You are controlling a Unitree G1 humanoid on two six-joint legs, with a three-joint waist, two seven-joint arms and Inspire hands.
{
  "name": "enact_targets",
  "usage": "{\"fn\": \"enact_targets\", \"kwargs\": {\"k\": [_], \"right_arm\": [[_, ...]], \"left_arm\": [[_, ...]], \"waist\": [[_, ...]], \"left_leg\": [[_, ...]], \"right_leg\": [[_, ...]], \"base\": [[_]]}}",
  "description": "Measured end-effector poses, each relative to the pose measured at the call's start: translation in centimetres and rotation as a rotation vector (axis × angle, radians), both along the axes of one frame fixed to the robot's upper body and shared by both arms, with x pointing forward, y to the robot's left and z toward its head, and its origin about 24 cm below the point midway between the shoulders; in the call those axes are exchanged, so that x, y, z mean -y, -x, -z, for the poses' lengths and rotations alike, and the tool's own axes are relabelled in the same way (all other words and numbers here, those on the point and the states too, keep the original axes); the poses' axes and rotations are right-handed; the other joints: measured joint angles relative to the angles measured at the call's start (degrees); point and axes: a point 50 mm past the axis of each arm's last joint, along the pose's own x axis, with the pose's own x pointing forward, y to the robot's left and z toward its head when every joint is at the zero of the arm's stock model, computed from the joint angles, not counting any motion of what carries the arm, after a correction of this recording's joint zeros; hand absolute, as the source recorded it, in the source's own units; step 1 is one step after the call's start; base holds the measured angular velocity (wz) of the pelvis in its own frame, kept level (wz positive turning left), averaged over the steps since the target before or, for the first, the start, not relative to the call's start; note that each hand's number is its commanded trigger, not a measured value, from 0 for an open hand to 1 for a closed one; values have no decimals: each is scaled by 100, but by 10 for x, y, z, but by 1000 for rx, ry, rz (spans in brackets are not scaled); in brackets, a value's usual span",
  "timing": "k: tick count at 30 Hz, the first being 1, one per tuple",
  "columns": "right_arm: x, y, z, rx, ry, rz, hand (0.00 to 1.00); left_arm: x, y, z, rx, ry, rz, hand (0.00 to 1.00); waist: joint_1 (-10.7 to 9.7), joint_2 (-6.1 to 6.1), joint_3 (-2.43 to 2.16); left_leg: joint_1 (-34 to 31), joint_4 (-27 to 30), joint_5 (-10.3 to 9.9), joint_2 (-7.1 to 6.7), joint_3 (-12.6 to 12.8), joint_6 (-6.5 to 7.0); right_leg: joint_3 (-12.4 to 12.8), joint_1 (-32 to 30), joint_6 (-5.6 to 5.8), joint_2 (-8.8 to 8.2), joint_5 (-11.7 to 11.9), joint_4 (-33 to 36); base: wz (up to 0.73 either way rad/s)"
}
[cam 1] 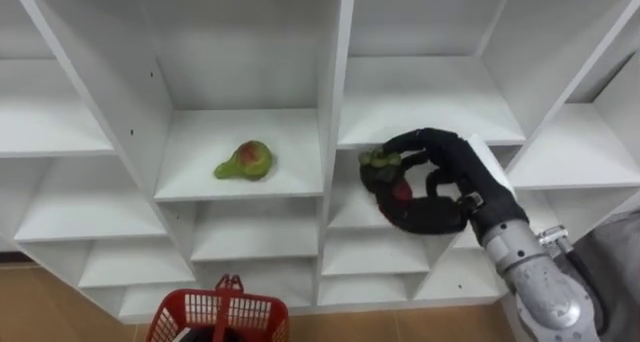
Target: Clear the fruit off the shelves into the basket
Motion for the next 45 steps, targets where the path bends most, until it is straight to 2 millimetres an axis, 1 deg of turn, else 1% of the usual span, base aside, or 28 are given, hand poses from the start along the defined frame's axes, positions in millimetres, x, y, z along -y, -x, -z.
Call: {"fn": "enact_targets", "kwargs": {"k": [2,5,7,8,10,11,13,14,15,16,19,22,25,29,31,36,37,40,43,45], "right_arm": [[-3,4,17,-73,6,-8,100],[-9,9,32,-141,7,-38,100],[-13,11,37,-163,7,-54,100],[-14,12,39,-174,7,-65,100],[-15,12,41,-185,13,-69,100],[-15,10,45,-198,27,-75,100],[-16,10,50,-219,36,-76,100],[-17,9,53,-227,42,-77,100],[-18,9,55,-233,46,-81,100],[-18,9,58,-244,57,-86,100],[-17,5,68,-282,101,-94,100],[-16,6,76,-319,141,-102,100],[-20,6,83,-342,159,-124,100],[-26,7,94,-386,169,-145,100],[-30,6,96,-391,167,-152,100],[-34,1,93,-371,174,-164,100],[-35,1,93,-369,175,-166,100],[-36,1,93,-370,178,-176,100],[-40,3,96,-380,186,-193,100],[-41,6,101,-404,193,-202,100]], "left_arm": [[3,-3,0,5,2,19,100],[8,-8,-2,22,10,41,100],[11,-13,-5,47,19,51,100],[12,-16,-7,64,24,56,100],[14,-22,-10,88,28,61,100],[14,-26,-11,98,28,64,100],[16,-32,-13,114,26,81,100],[18,-35,-15,128,31,88,100],[19,-35,-15,133,33,89,100],[20,-37,-16,140,33,100,100],[20,-41,-17,143,35,106,100],[19,-40,-15,132,33,108,100],[21,-38,-14,115,30,134,100],[25,-38,-13,114,45,172,100],[27,-39,-14,115,49,182,100],[33,-48,-18,136,66,227,100],[35,-50,-19,142,76,238,100],[38,-55,-24,169,98,259,100],[41,-59,-26,186,101,280,100],[43,-59,-26,191,102,289,100]], "waist": [[3,-5,22],[19,-16,26],[39,-30,35],[85,-34,50],[157,-40,52],[164,-48,70],[165,-46,73],[165,-28,86],[163,-20,88],[158,-2,102],[149,31,115],[159,51,115],[166,58,113],[167,72,113],[167,82,113],[168,134,94],[192,144,92],[202,170,93],[204,203,90],[207,211,92]], "left_leg": [[-23,7,0,4,4,-1],[-146,47,0,10,8,-1],[-208,67,1,13,9,-1],[-232,67,1,15,15,-2],[-311,80,2,14,29,-2],[-356,107,1,12,26,-2],[-469,154,1,13,16,-1],[-540,171,2,14,-1,0],[-575,183,2,14,-4,0],[-641,217,2,15,-20,0],[-784,233,4,20,-36,-3],[-930,260,8,23,-42,-10],[-1059,263,19,29,-60,-17],[-1085,261,22,32,-102,-21],[-1104,260,22,37,-102,-22],[-1233,264,28,23,-122,-13],[-1242,265,29,21,-121,-11],[-1250,265,32,22,-121,-14],[-1300,265,46,17,-145,-18],[-1309,264,54,18,-170,-23]], "right_leg": [[3,-5,-6,-1,5,10],[-14,-111,-16,-2,18,30],[-10,-184,-17,-3,21,63],[-2,-234,-17,-4,21,99],[12,-310,-17,-3,21,109],[4,-336,-17,-7,21,111],[-11,-424,-17,-12,32,116],[-26,-480,-19,-13,45,113],[-30,-509,-20,-14,47,116],[-45,-545,-22,-14,51,114],[-71,-659,-35,-12,61,113],[-112,-786,-41,-13,65,114],[-149,-906,-51,-16,72,105],[-217,-915,-51,-17,72,91],[-220,-935,-51,-27,72,90],[-222,-1068,-51,-63,72,107],[-223,-1083,-51,-65,72,111],[-226,-1099,-51,-64,72,113],[-250,-1135,-52,-65,73,114],[-284,-1136,-53,-66,74,112]], "base": [[0],[0],[0],[-4],[-3],[0],[5],[5],[6],[7],[5],[6],[5],[5],[0],[0],[0],[0],[3],[7]]}}
